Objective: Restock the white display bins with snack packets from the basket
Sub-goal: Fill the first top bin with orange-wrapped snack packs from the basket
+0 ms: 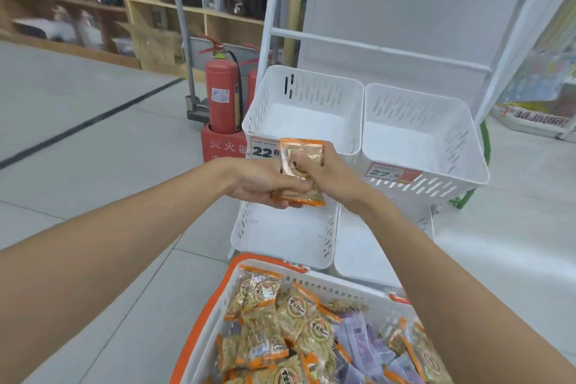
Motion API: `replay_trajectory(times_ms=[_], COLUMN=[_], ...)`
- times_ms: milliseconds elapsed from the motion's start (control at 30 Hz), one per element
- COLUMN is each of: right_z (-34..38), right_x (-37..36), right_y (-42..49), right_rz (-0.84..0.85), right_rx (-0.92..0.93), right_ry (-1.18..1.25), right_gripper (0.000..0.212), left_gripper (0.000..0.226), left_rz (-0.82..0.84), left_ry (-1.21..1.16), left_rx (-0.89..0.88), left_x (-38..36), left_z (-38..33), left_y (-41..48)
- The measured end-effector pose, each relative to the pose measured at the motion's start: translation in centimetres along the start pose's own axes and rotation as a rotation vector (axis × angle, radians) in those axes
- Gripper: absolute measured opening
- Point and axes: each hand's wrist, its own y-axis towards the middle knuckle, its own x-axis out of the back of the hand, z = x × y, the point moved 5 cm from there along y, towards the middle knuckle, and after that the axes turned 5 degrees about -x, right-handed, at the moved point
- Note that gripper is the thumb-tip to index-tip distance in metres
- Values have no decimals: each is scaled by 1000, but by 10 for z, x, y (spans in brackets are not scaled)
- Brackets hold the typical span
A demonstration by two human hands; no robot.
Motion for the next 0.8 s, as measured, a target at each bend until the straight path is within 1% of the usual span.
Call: replay_trajectory(times_ms=[67, 100, 167, 200, 233, 267, 300, 333, 367, 400, 433, 467, 500, 533, 600, 633, 667, 733, 767, 800], right_z=[6, 11, 21, 25, 32, 35, 38, 38, 37, 34, 29, 21, 11, -1, -19, -24, -24, -23, -24, -24], right_x=[4, 8, 16, 20, 23, 27, 32, 36, 37, 36, 31, 21, 7, -9, -31, -33, -33, -29, -28, -28], right_y=[30, 45, 75, 92, 107, 126, 143, 161, 175, 188, 199, 208, 217, 226, 230, 229, 226, 219, 217, 215], right_rz=[151, 221, 310, 315, 298, 246, 170, 68, -27, -114, -170, -176, -116, 5, 274, 356, 420, 530, 563, 568], right_rx=[-78, -99, -89, -69, -32, 13, 59, 97, 127, 163, 204, 229, 222, 170, -5, -80, -139, -209, -219, -216], right_ry=[210, 279, 289, 274, 257, 243, 222, 182, 144, 108, 62, -6, -80, -134, -138, -126, -116, -127, -118, -91], right_gripper=[53, 49, 33, 28, 28, 30, 32, 33, 34, 35, 35, 35, 34, 35, 46, 52, 56, 47, 43, 44], left_gripper=[24, 32, 56, 66, 73, 83, 91, 96, 96, 94, 93, 92, 91, 89, 81, 77, 72, 66, 64, 62], left_rz=[-93, -138, -181, -193, -220, -280, -395, -549, -697, -794, -834, -837, -822, -811, -814, -820, -825, -825, -828, -830], left_ry=[126, 188, 295, 338, 379, 425, 474, 522, 562, 575, 561, 522, 457, 375, 292, 282, 265, 221, 205, 192], left_rx=[-57, -90, -149, -187, -238, -285, -312, -325, -320, -297, -260, -222, -200, -200, -240, -259, -273, -275, -273, -274], left_x=[27, 42, 74, 88, 102, 118, 135, 153, 171, 185, 196, 203, 208, 211, 212, 212, 212, 211, 210, 209], left_z=[-13, -18, -24, -28, -32, -37, -39, -38, -31, -19, -4, 12, 26, 36, 43, 44, 45, 47, 48, 48], left_y=[18, 27, 46, 55, 63, 67, 69, 69, 68, 70, 73, 78, 83, 87, 89, 89, 89, 90, 90, 89])
